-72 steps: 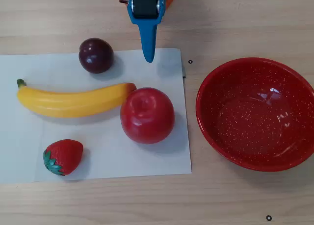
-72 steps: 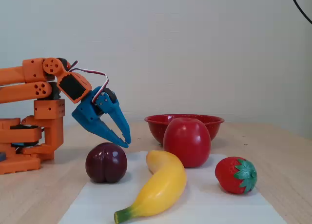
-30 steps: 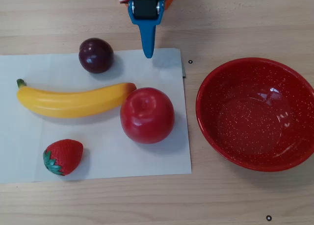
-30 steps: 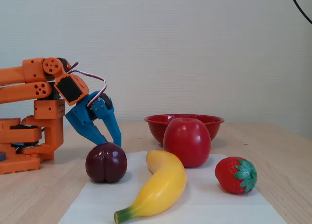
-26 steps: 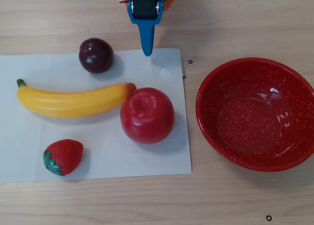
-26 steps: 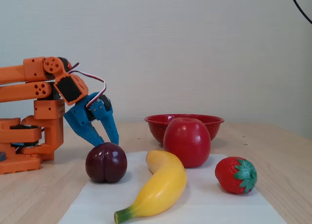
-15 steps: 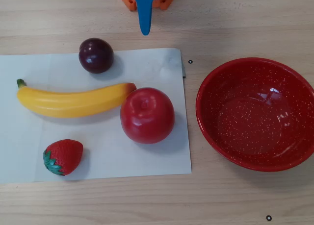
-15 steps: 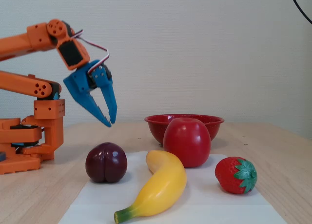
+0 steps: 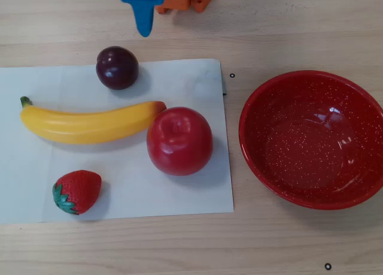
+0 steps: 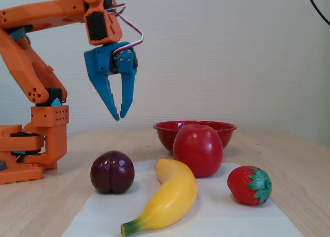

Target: Grasp the banana and put it in the red bowl

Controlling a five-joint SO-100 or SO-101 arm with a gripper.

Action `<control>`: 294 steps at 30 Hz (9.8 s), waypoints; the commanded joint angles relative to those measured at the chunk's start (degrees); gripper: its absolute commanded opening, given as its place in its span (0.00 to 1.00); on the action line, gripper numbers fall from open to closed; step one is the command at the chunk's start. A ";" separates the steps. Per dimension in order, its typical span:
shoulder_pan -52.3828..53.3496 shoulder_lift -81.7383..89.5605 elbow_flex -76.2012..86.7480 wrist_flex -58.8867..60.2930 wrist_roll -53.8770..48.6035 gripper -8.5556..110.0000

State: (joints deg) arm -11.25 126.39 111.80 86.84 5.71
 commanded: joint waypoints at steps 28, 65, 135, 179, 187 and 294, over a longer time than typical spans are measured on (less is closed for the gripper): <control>-16.52 -48.69 -57.83 15.21 18.63 0.09; -16.17 -59.24 -44.30 -3.69 21.09 0.65; -15.64 -57.04 -68.91 14.77 15.73 0.08; 39.20 -21.18 -49.48 0.70 -15.03 0.08; 44.38 -21.62 -33.66 -22.06 -13.80 0.08; 14.85 62.31 68.12 -45.09 -16.08 0.08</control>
State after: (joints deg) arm 3.69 187.91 179.03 39.64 -8.96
